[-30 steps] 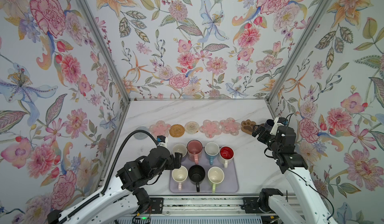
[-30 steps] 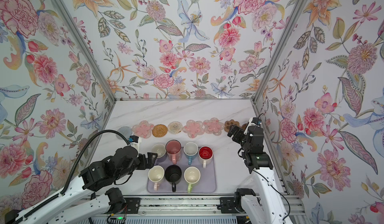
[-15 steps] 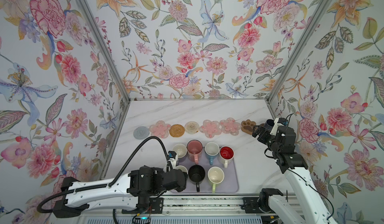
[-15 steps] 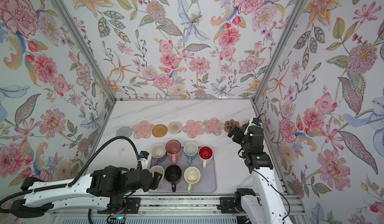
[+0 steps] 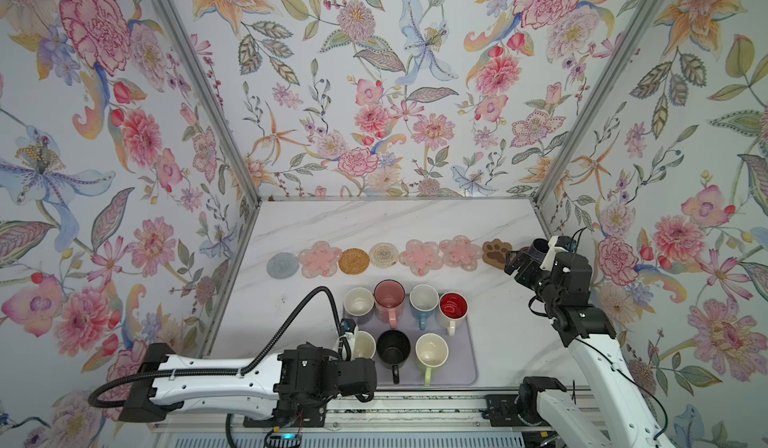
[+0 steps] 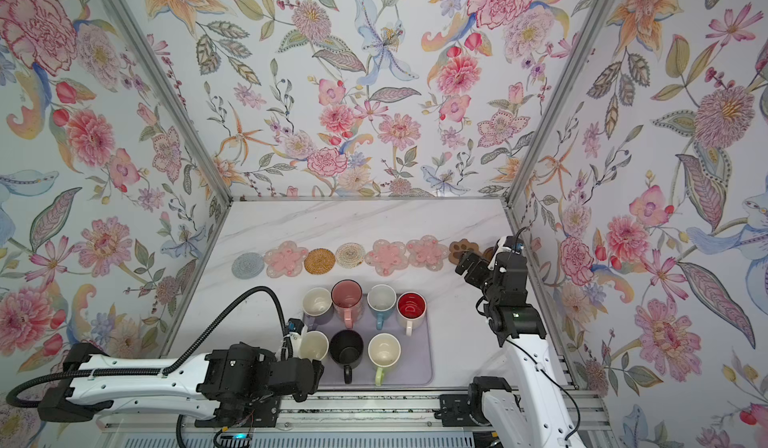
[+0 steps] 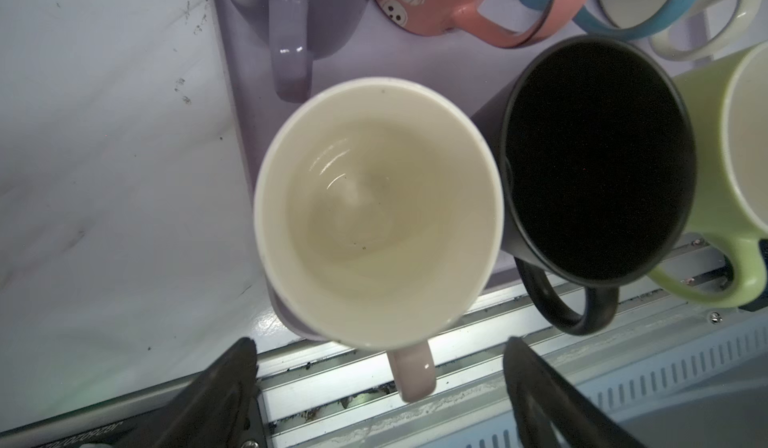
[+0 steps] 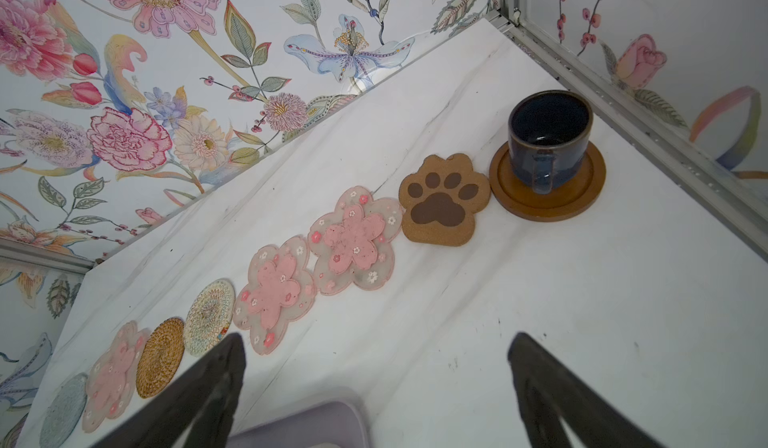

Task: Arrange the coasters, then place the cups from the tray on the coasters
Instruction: 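Lower the left gripper and grasp the cream mug by its rim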

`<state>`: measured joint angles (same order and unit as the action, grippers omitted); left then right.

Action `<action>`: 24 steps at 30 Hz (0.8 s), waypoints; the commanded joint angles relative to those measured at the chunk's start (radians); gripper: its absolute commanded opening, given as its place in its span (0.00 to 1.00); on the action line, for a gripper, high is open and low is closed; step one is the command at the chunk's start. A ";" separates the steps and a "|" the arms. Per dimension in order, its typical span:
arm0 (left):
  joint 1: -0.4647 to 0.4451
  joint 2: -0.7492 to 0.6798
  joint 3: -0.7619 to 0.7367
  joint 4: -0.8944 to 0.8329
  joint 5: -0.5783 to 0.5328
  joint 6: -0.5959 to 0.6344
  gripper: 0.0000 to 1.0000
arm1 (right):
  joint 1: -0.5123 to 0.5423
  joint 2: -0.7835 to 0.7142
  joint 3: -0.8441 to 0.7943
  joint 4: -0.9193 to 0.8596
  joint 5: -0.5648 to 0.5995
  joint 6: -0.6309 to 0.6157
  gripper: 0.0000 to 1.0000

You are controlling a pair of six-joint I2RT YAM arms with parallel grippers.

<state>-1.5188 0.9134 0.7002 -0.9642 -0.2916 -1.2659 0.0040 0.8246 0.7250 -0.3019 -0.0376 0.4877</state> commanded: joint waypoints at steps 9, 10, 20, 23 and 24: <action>-0.011 0.095 -0.028 0.068 0.025 -0.022 0.89 | -0.004 -0.008 0.001 -0.013 -0.016 0.017 0.99; -0.011 0.096 -0.029 0.068 0.022 -0.026 0.88 | -0.004 -0.007 0.002 -0.013 -0.018 0.016 0.99; -0.009 0.114 -0.040 0.083 -0.001 -0.053 0.71 | -0.004 -0.005 -0.006 -0.003 -0.034 0.025 0.99; -0.007 0.130 -0.043 0.085 0.002 -0.056 0.68 | -0.004 -0.004 -0.007 0.003 -0.038 0.025 0.99; -0.007 0.132 -0.043 0.085 0.002 -0.056 0.67 | -0.004 -0.005 -0.008 0.005 -0.038 0.025 0.99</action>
<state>-1.5188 1.0340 0.6731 -0.8780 -0.2695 -1.3094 0.0040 0.8246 0.7250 -0.3016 -0.0658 0.5026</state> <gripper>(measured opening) 0.677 0.992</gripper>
